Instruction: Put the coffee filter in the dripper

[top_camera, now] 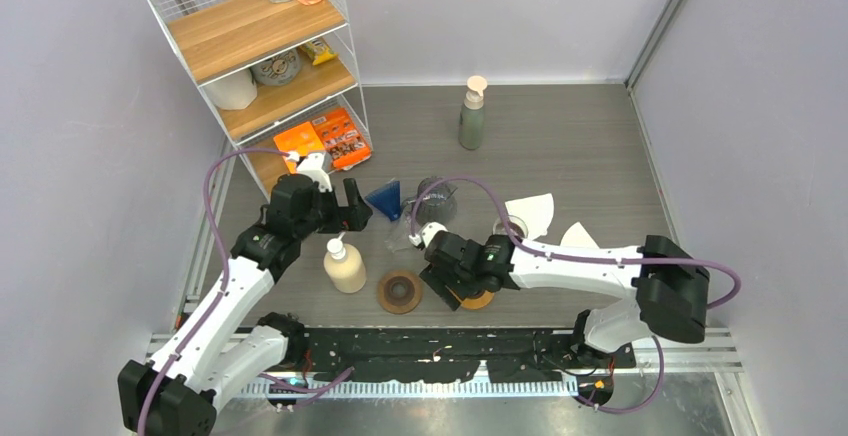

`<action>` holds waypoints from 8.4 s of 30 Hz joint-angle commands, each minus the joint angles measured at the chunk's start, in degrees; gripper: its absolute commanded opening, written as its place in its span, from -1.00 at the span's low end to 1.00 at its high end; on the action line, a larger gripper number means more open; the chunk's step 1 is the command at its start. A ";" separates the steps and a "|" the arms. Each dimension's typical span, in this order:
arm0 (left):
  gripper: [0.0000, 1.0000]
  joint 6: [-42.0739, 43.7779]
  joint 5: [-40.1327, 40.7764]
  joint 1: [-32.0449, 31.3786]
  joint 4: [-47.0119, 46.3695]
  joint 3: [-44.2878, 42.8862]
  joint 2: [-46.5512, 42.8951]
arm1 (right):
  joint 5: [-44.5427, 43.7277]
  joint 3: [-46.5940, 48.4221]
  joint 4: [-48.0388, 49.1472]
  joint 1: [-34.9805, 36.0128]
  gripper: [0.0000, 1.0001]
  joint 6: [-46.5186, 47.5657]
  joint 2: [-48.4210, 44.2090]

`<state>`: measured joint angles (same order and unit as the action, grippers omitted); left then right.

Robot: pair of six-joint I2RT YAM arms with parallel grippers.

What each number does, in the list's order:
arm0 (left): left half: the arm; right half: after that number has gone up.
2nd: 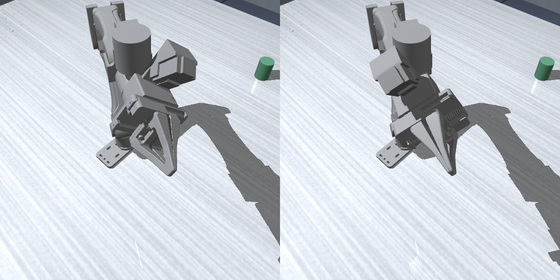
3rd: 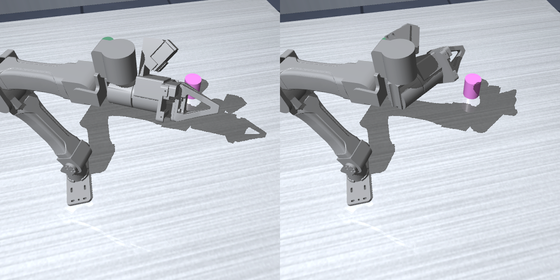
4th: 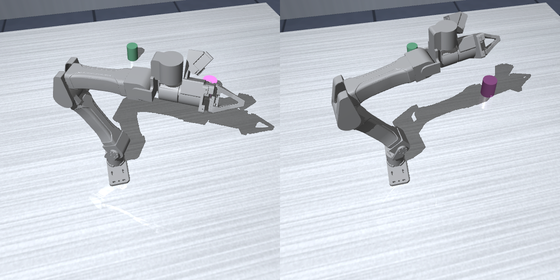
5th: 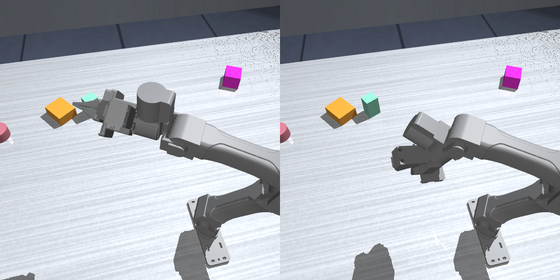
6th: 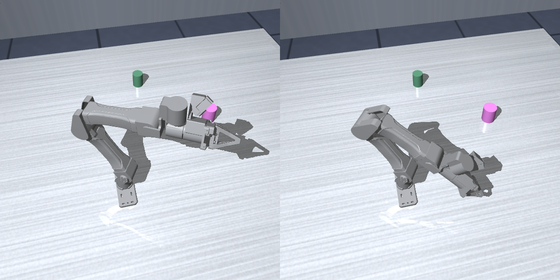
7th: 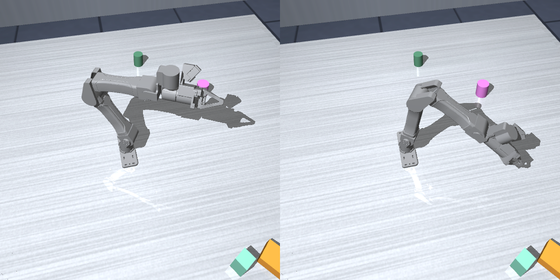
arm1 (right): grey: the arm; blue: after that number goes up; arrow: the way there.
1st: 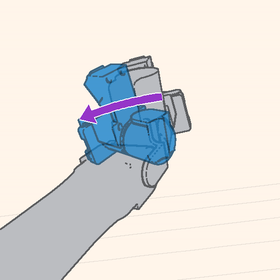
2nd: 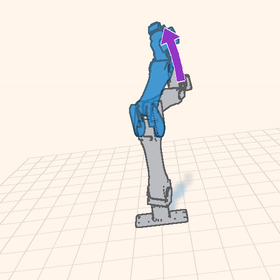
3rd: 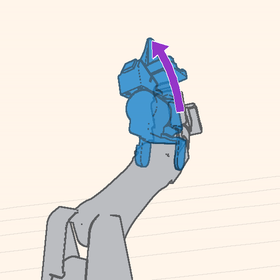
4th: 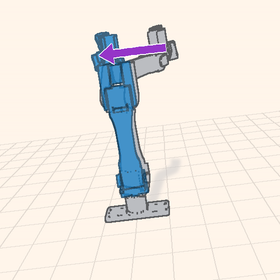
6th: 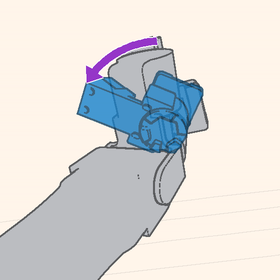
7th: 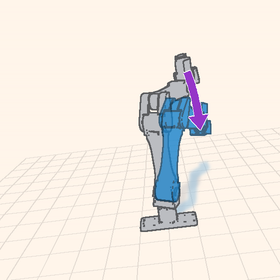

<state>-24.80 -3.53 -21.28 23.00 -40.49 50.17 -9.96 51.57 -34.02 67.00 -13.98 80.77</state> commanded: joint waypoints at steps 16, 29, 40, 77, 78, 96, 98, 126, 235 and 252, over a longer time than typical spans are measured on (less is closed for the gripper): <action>0.98 0.93 2.13 -0.17 -1.56 1.01 -2.24 | -2.74 -3.36 5.43 0.79 0.11 -6.73 6.37; 0.98 0.50 5.29 -0.17 -0.98 1.07 -2.90 | -2.96 -1.92 4.51 0.78 -0.43 -6.15 3.99; 0.98 0.39 6.27 -0.17 -1.30 1.64 -4.22 | -1.08 10.73 0.05 0.72 -0.57 -0.63 -8.95; 0.98 0.54 9.32 -0.17 -0.25 2.08 -5.26 | -2.29 18.92 -21.73 -22.64 -0.39 -4.58 -3.03; 0.98 0.54 9.37 -0.17 -0.26 2.07 -5.25 | -2.29 18.55 -21.60 -22.87 -0.39 -4.53 -2.93; 0.98 0.63 9.86 -0.17 0.03 2.04 -5.20 | -1.02 17.15 -20.29 -24.04 -0.18 -4.19 -1.61; 0.98 0.63 9.86 -0.17 0.03 2.02 -5.19 | -0.94 17.16 -20.30 -24.03 -0.11 -4.39 -1.76; 0.98 0.54 8.56 -0.17 -0.87 2.86 -6.44 | 0.84 14.96 -10.39 -24.02 0.85 3.68 -17.87; 0.98 -0.32 8.30 -0.17 -0.69 2.63 -9.90 | -8.98 26.88 -19.35 -15.78 -0.89 2.36 -12.30; 0.98 -0.22 7.49 -0.17 -0.84 2.30 -9.74 | -11.18 26.54 -27.69 -20.05 -0.90 4.83 -10.96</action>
<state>-25.08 4.67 -21.28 23.20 -36.71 40.97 -22.68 77.76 -62.83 47.03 -10.74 69.80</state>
